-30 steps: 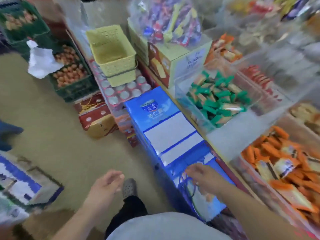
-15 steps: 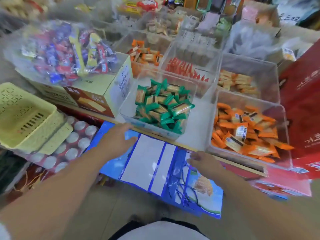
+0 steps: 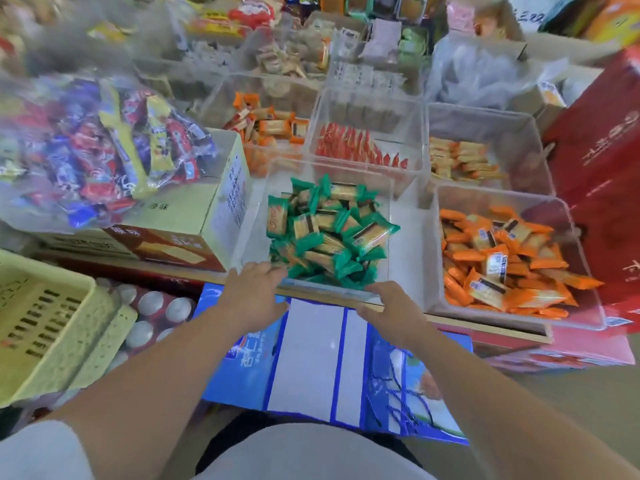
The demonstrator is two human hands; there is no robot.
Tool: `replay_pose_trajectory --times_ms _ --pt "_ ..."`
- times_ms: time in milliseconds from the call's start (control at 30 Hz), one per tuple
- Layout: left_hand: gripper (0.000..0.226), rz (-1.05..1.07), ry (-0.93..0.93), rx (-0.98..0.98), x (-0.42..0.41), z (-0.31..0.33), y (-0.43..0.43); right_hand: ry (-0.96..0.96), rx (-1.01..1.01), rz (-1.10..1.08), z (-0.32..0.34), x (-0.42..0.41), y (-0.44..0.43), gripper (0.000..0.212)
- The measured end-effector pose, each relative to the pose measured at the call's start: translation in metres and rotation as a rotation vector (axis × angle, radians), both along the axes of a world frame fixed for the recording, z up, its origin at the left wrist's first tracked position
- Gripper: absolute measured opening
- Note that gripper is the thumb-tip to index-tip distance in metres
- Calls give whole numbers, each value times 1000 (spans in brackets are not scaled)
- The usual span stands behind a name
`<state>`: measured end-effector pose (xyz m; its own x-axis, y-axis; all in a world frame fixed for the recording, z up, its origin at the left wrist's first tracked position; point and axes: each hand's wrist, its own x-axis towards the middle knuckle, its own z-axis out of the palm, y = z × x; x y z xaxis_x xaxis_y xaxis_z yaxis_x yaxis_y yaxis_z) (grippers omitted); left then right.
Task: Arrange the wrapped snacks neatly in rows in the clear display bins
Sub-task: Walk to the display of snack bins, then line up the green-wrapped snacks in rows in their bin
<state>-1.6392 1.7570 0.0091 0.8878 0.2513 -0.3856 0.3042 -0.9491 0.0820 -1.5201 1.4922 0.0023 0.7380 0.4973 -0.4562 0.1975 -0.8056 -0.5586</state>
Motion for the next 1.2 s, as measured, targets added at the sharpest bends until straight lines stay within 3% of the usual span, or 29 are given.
replay_pose_trajectory --times_ms 233,367,467,600,700,833,1000,1200 --pt "60 -195 -144 -25 -5 -13 34 -80 -105 -121 5 -19 24 60" --pt "60 -255 -199 -51 -8 -15 60 -451 -527 135 16 -22 46 52" --pt "72 -321 -148 -80 -22 -21 85 -603 -598 290 22 -26 73 50" --pt "86 -328 -109 -202 -29 -28 91 -383 -347 356 25 -25 116 46" --pt "81 -250 -149 -308 -31 -32 89 -340 -226 352 28 -20 147 41" --pt "76 -158 -233 -463 -39 -36 84 -86 -66 305 22 -15 185 47" --pt "72 -136 -271 -463 -38 -34 82 87 -183 364 4 -2 196 45" --pt "64 -206 -203 -257 -28 -23 80 167 -316 436 -8 11 178 95"
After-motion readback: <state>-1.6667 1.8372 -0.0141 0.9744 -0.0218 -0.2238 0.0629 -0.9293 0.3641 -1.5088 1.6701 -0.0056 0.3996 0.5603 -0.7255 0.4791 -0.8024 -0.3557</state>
